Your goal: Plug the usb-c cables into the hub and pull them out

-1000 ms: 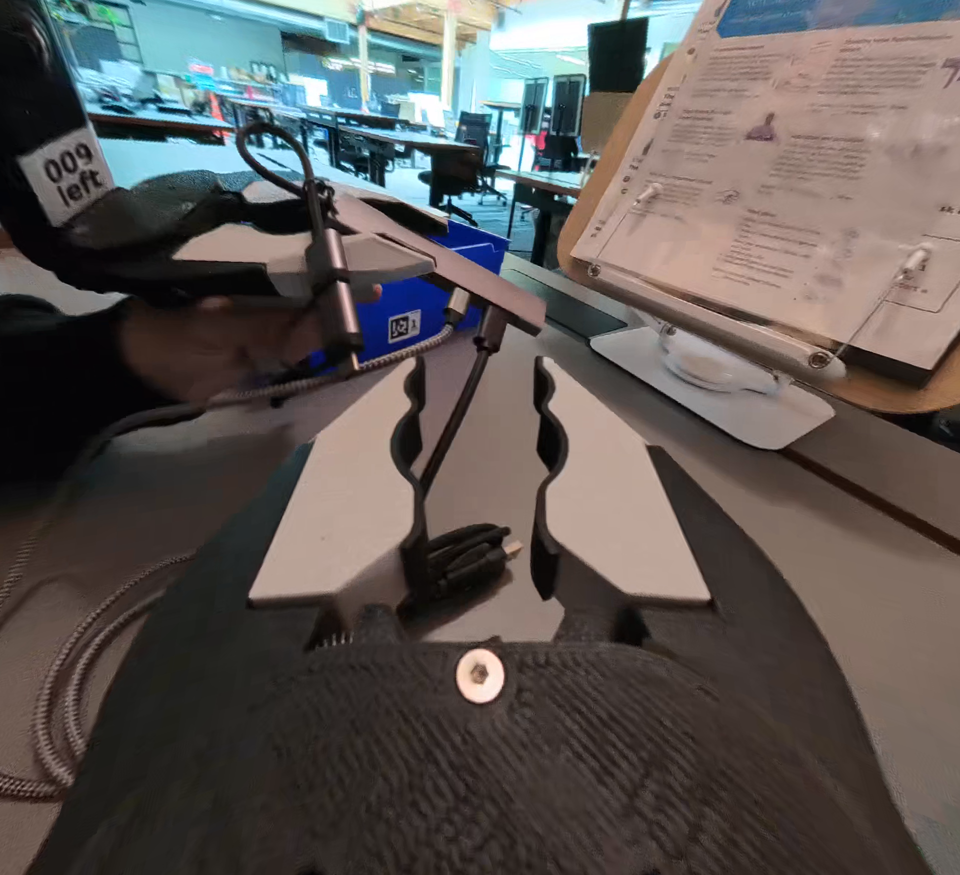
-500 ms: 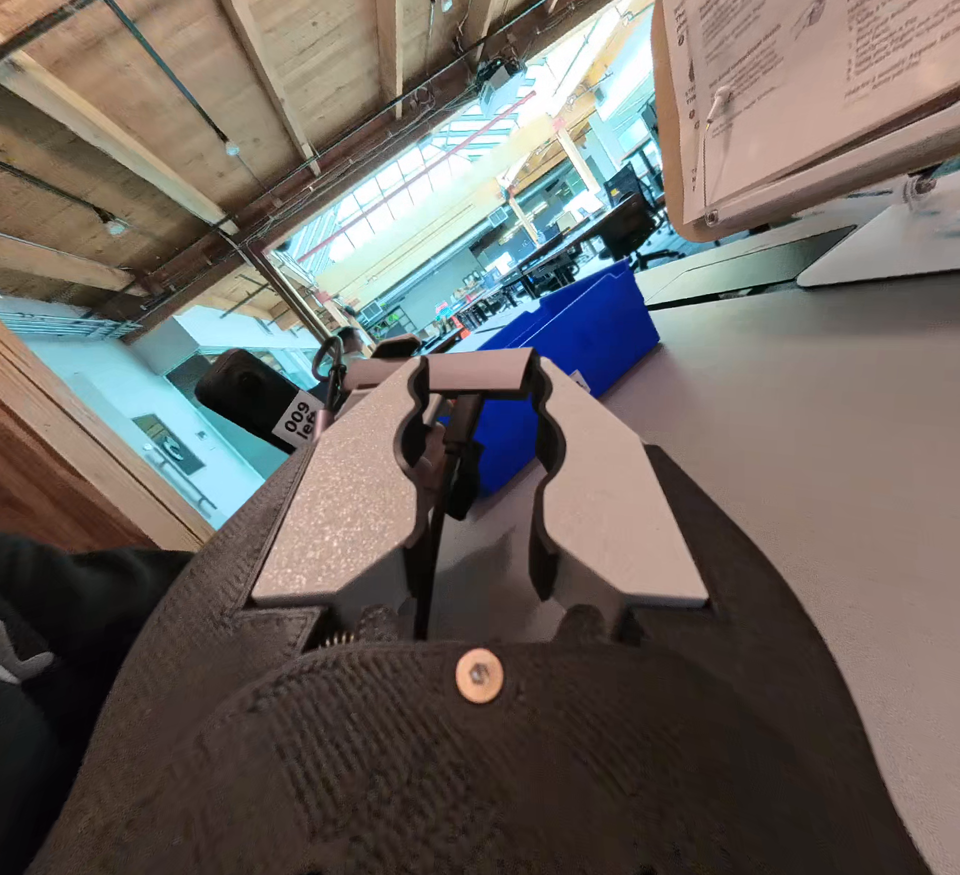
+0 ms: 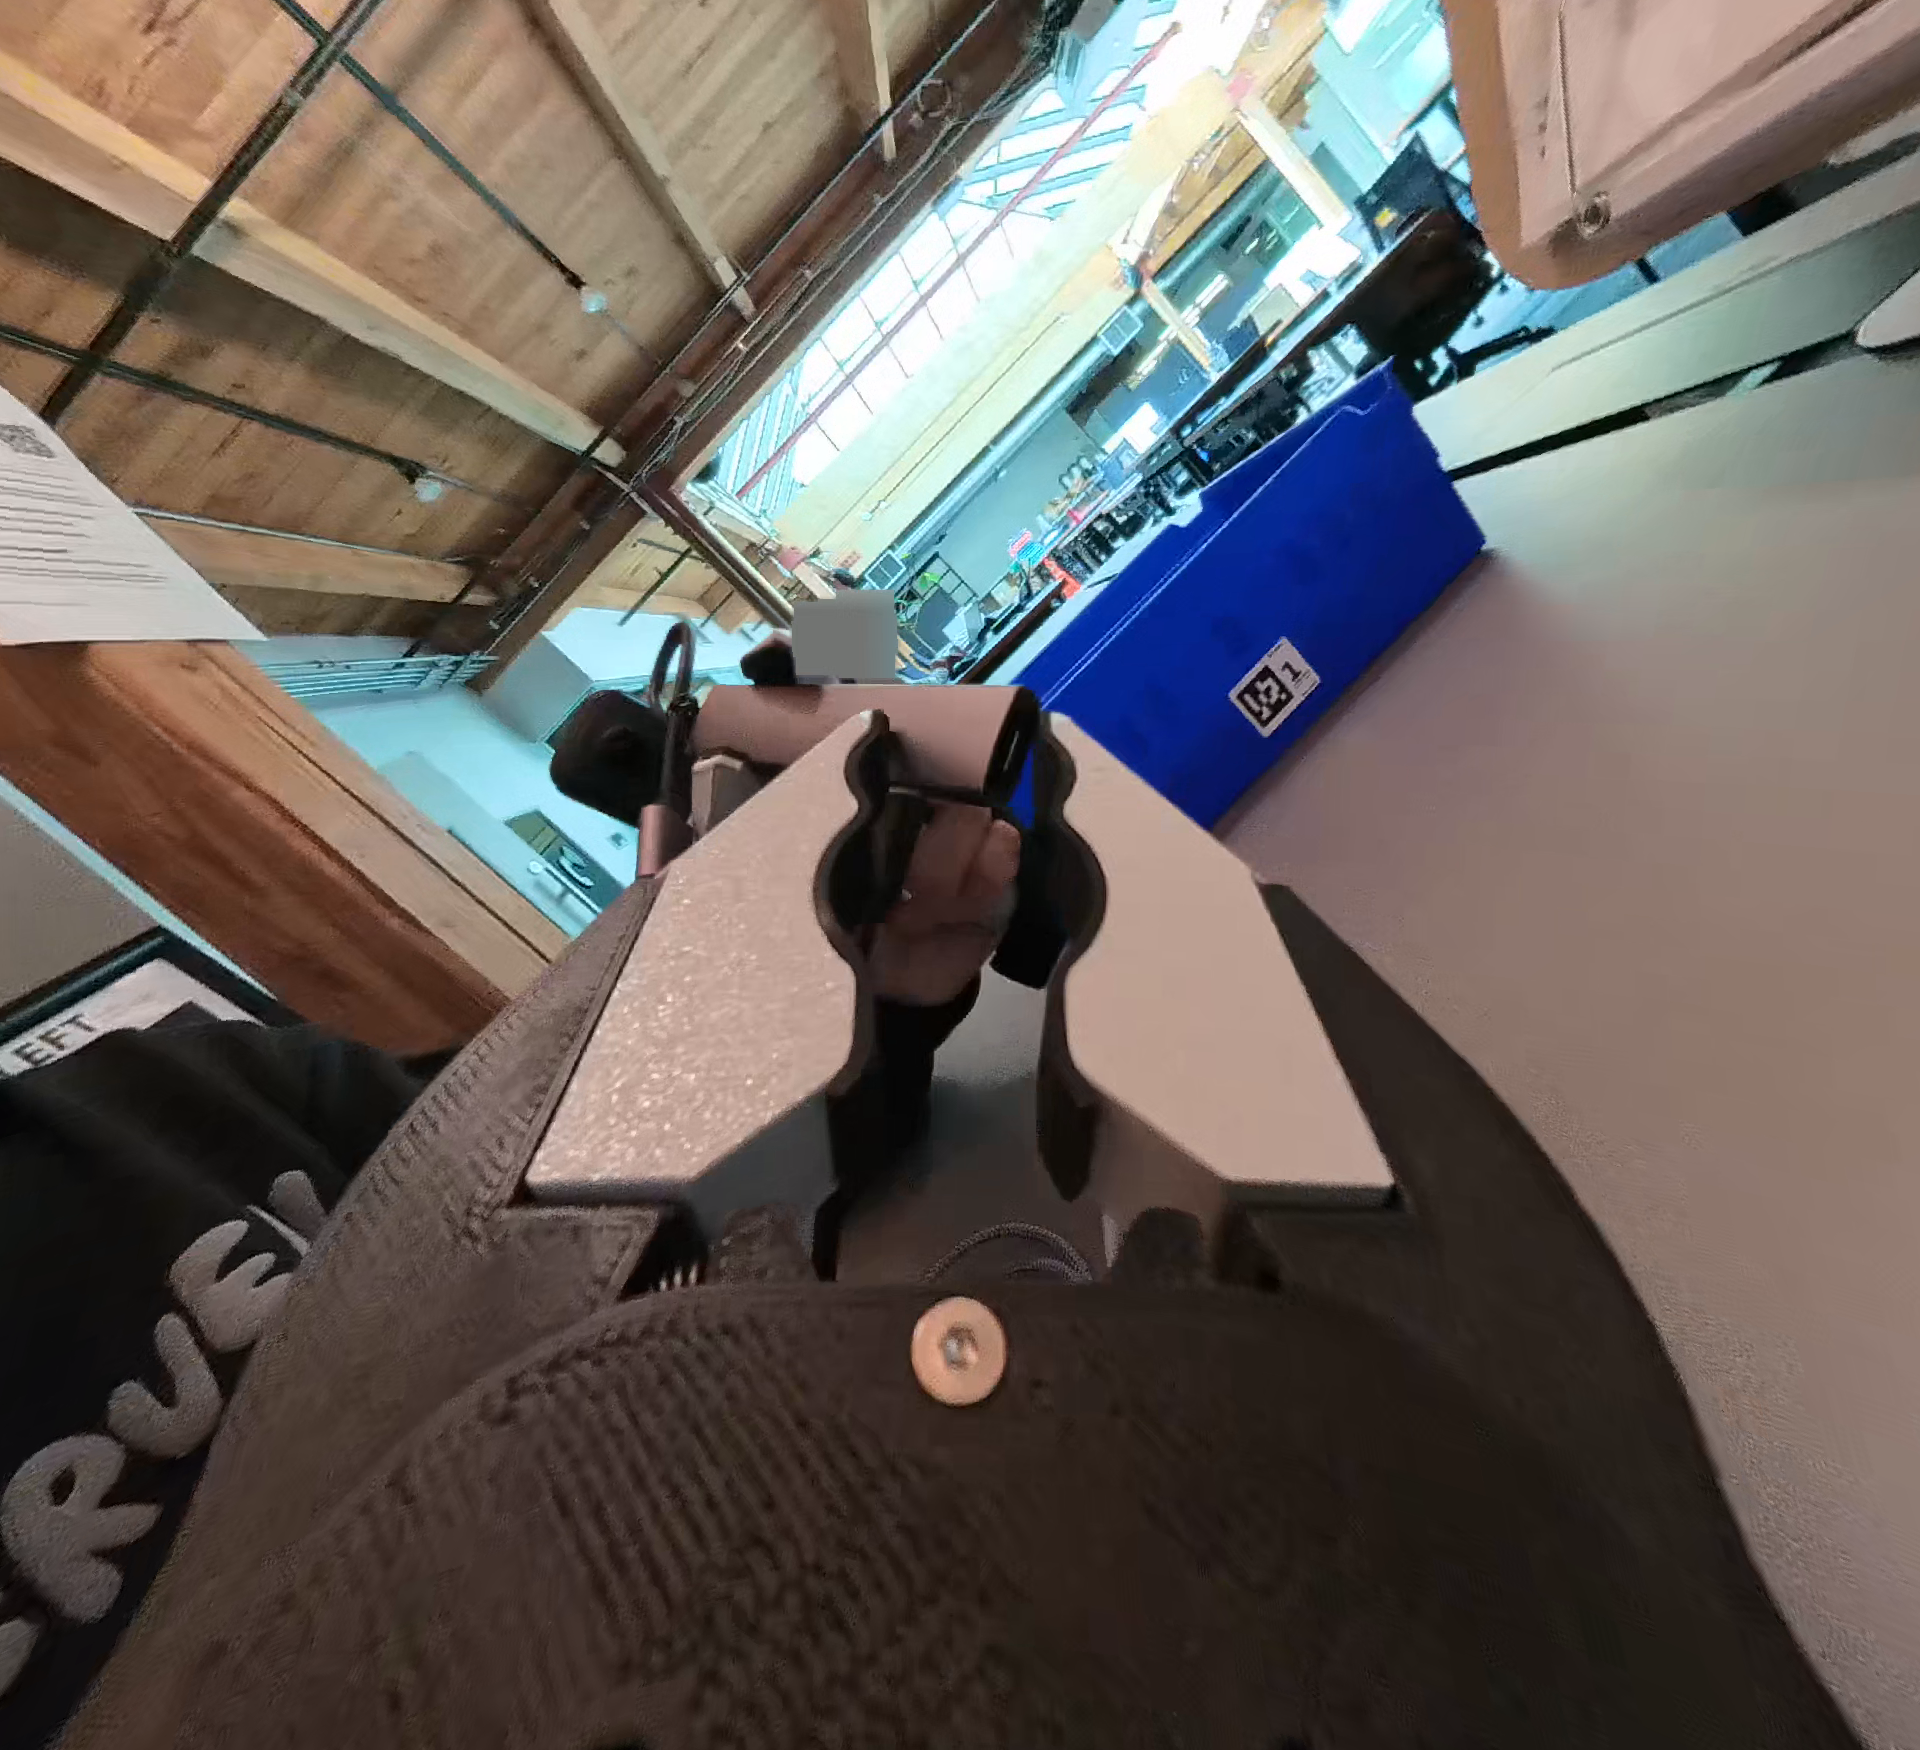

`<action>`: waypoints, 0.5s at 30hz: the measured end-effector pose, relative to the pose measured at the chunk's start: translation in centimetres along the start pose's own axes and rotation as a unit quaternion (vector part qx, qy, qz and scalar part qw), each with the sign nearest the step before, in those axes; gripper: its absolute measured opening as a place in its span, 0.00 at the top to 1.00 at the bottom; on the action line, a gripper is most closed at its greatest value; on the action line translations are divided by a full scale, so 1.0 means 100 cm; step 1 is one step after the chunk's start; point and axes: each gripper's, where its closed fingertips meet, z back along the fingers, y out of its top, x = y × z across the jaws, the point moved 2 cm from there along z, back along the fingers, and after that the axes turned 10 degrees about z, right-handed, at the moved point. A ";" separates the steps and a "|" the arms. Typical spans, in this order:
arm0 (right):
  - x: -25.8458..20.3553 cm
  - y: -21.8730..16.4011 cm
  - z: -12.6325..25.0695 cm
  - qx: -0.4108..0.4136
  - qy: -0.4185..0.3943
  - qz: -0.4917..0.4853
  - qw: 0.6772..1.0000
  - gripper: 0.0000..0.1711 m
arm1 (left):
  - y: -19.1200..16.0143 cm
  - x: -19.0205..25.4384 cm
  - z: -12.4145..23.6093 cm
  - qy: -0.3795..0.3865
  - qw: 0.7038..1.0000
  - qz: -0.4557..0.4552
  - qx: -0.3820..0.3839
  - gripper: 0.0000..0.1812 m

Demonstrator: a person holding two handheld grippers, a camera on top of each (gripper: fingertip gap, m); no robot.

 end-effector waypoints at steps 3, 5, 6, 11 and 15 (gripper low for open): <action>-0.001 0.006 0.005 0.010 0.022 -0.048 0.999 0.91 | -0.003 0.000 0.003 -0.017 1.000 0.001 -0.013 0.88; -0.002 0.013 0.009 0.030 0.035 -0.067 0.997 0.93 | -0.010 0.001 0.003 -0.015 0.999 -0.032 -0.038 0.88; 0.000 0.014 0.011 0.032 0.031 -0.065 0.997 0.94 | -0.015 0.000 0.003 -0.009 0.997 -0.048 -0.055 0.88; 0.003 0.015 0.014 0.030 0.016 -0.063 0.997 0.93 | -0.021 -0.001 -0.001 0.005 0.995 -0.058 -0.083 0.88; 0.006 0.016 0.014 0.033 0.005 -0.059 0.998 0.93 | -0.027 -0.003 -0.001 0.012 0.993 -0.061 -0.102 0.88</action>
